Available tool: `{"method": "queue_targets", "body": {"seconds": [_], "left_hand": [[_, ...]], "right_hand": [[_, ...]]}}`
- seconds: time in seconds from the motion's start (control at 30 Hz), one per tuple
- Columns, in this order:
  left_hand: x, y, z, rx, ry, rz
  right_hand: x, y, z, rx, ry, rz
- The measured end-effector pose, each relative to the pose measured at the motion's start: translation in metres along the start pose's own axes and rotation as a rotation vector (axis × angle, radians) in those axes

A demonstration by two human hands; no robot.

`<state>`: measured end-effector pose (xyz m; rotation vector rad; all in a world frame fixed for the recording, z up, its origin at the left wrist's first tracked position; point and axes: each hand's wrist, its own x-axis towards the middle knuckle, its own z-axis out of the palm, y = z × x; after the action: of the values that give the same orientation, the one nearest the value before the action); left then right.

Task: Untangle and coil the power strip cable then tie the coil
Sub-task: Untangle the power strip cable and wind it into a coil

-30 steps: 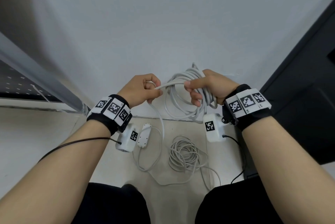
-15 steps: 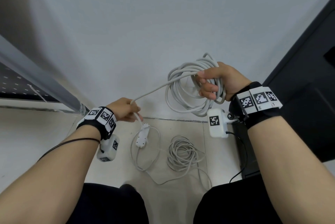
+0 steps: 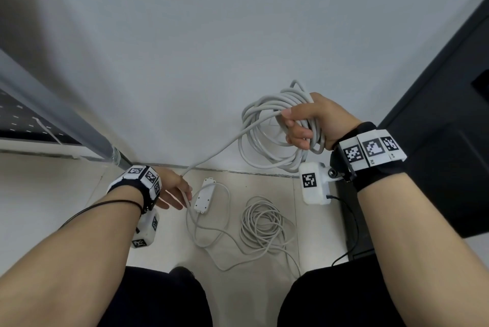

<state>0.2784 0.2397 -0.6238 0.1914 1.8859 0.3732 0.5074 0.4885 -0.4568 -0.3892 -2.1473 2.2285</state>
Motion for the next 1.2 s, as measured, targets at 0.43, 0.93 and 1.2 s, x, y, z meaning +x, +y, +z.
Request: {"method": "queue_targets", "body": {"seconds": [0.43, 0.93, 1.2], "left_hand": [[0.011, 0.018, -0.008, -0.329, 0.418, 0.197], [-0.081, 0.075, -0.022, 0.296, 0.627, 0.611], [-0.137, 0.108, 0.015, 0.37, 0.162, 0.932]], "right_hand": [[0.008, 0.002, 0.003, 0.024, 0.067, -0.056], [0.013, 0.007, -0.001, -0.218, 0.441, -0.055], [0.023, 0.015, 0.018, -0.169, 0.257, 0.06]]}}
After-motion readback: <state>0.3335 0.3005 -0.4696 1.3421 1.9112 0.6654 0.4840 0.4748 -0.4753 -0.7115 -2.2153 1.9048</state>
